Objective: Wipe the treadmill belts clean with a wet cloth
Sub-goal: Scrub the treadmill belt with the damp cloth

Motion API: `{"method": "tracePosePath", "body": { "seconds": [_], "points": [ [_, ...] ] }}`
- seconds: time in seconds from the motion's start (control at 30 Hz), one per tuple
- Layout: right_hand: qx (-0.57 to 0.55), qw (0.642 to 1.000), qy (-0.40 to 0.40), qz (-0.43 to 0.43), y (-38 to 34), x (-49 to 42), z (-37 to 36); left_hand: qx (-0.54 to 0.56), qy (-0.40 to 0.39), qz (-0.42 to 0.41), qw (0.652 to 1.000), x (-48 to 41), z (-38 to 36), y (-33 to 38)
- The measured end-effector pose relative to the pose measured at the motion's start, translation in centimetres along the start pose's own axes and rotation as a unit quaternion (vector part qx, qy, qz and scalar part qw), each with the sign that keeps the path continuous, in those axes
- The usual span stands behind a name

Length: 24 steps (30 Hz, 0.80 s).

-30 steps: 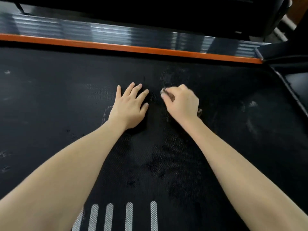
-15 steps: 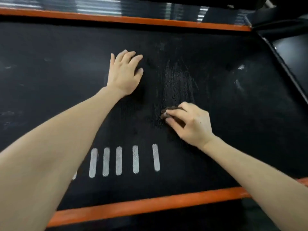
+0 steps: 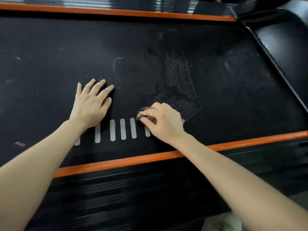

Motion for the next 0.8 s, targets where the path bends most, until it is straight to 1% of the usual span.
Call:
{"method": "tracePosePath", "body": {
  "seconds": [0.03, 0.07, 0.17, 0.2, 0.23, 0.27, 0.3, 0.33, 0.4, 0.47, 0.53, 0.57, 0.6, 0.63, 0.67, 0.7, 0.73, 0.77, 0.8],
  "points": [
    [0.023, 1.000, -0.008, -0.007, 1.5, 0.6, 1.1, 0.001, 0.002, -0.002, 1.000, 0.1, 0.0, -0.1],
    [0.044, 0.998, -0.008, -0.036, 3.6, 1.4, 2.5, -0.001, 0.005, -0.005, 1.000, 0.2, -0.1, -0.1],
    [0.090, 0.977, -0.019, -0.194, 10.6, 3.6, 7.1, 0.000, 0.011, -0.003, 1.000, 0.3, -0.1, 0.1],
    [0.081, 0.967, -0.024, -0.241, 11.8, 4.0, 8.0, 0.001, 0.013, -0.002, 1.000, 0.2, -0.2, 0.2],
    [0.060, 0.962, -0.018, -0.266, 11.9, 4.0, 8.2, 0.002, 0.013, 0.000, 1.000, 0.2, -0.2, 0.4],
    [0.043, 0.964, -0.007, -0.263, 10.4, 3.8, 7.8, 0.001, 0.014, 0.002, 1.000, 0.1, -0.2, 0.4],
    [0.026, 0.973, -0.002, -0.231, 8.0, 3.4, 6.6, 0.001, 0.014, 0.004, 1.000, 0.1, -0.2, 0.4],
    [0.006, 0.984, -0.009, -0.180, 4.9, 2.8, 4.9, 0.001, 0.016, 0.005, 1.000, 0.1, -0.2, 0.4],
    [-0.036, 0.996, -0.060, -0.061, -1.9, 1.7, 0.9, 0.003, 0.018, 0.002, 1.000, 0.1, -0.2, 0.4],
    [-0.051, 0.992, -0.112, 0.018, -6.3, 1.3, -1.8, 0.003, 0.015, -0.003, 1.000, 0.1, -0.2, 0.2],
    [-0.042, 0.987, -0.130, 0.087, -6.3, 1.2, -1.7, 0.000, 0.013, -0.004, 1.000, 0.2, -0.1, -0.1],
    [-0.022, 0.986, -0.123, 0.112, -4.8, 1.4, -1.0, 0.000, 0.012, -0.003, 1.000, 0.2, 0.0, -0.2],
    [-0.005, 0.987, -0.110, 0.114, -2.6, 1.4, 0.1, 0.002, 0.011, -0.004, 1.000, 0.3, 0.0, -0.2],
    [0.014, 0.992, -0.086, 0.088, 0.3, 1.2, 1.4, 0.003, 0.009, -0.004, 1.000, 0.3, 0.0, -0.1],
    [0.036, 0.997, -0.058, 0.037, 3.3, 0.8, 2.8, 0.005, 0.006, -0.002, 1.000, 0.2, -0.1, -0.1],
    [0.052, 0.998, -0.030, -0.034, 6.3, 0.1, 3.9, 0.005, 0.006, 0.001, 1.000, 0.2, -0.1, -0.2],
    [0.062, 0.991, -0.002, -0.120, 9.0, -0.8, 4.7, 0.005, 0.005, 0.002, 1.000, 0.2, -0.1, -0.2],
    [0.070, 0.976, 0.022, -0.205, 10.9, -1.7, 4.9, 0.004, 0.006, 0.000, 1.000, 0.2, -0.2, -0.1],
    [0.075, 0.962, 0.044, -0.260, 11.3, -2.5, 4.6, 0.004, 0.006, -0.002, 1.000, 0.1, -0.1, -0.1]
  ]
}}
Point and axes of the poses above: each hand's wrist, its own x-axis away from the middle knuckle, its own z-axis out of the back of the hand, y = z × x, the point moved 4 cm from there along -x, towards the middle knuckle, and after that the axes turned 6 degrees about -z, right-handed, at the moved point
